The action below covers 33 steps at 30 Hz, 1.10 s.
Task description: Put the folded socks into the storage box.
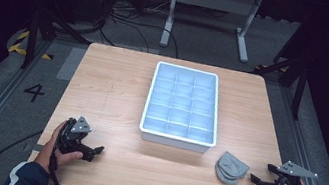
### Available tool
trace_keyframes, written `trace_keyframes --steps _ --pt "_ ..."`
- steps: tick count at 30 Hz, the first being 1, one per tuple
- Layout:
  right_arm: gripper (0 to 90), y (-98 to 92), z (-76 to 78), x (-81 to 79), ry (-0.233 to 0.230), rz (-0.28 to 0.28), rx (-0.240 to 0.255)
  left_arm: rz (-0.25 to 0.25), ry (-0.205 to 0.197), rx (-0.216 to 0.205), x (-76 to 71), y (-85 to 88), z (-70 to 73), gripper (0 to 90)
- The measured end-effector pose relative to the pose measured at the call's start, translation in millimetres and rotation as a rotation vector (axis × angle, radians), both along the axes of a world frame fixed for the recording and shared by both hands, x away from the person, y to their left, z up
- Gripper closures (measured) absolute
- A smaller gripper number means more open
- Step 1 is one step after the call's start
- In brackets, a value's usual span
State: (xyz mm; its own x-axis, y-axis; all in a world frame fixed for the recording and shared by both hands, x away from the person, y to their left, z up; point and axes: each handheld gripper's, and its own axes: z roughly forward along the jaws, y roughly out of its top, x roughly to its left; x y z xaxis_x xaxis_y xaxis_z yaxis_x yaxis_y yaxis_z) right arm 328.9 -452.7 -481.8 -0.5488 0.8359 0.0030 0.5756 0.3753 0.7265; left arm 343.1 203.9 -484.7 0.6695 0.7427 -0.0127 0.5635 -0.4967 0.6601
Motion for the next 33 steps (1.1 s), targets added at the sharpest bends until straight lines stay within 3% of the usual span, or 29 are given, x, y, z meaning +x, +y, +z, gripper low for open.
trace_keyframes --steps 6,26,33 --pt "20.3 2.5 3.0 -1.3 0.015 0.03 0.013 0.001 -0.003 0.003 -0.1 0.3 0.2 0.4" --pt "22.3 17.3 32.5 -7.6 -0.046 0.112 0.025 0.004 0.001 -0.001 -0.3 0.0 0.0 0.5" --pt "22.2 33.9 44.3 -5.4 -0.049 0.172 0.007 0.003 0.002 -0.001 -0.4 0.0 0.0 0.4"
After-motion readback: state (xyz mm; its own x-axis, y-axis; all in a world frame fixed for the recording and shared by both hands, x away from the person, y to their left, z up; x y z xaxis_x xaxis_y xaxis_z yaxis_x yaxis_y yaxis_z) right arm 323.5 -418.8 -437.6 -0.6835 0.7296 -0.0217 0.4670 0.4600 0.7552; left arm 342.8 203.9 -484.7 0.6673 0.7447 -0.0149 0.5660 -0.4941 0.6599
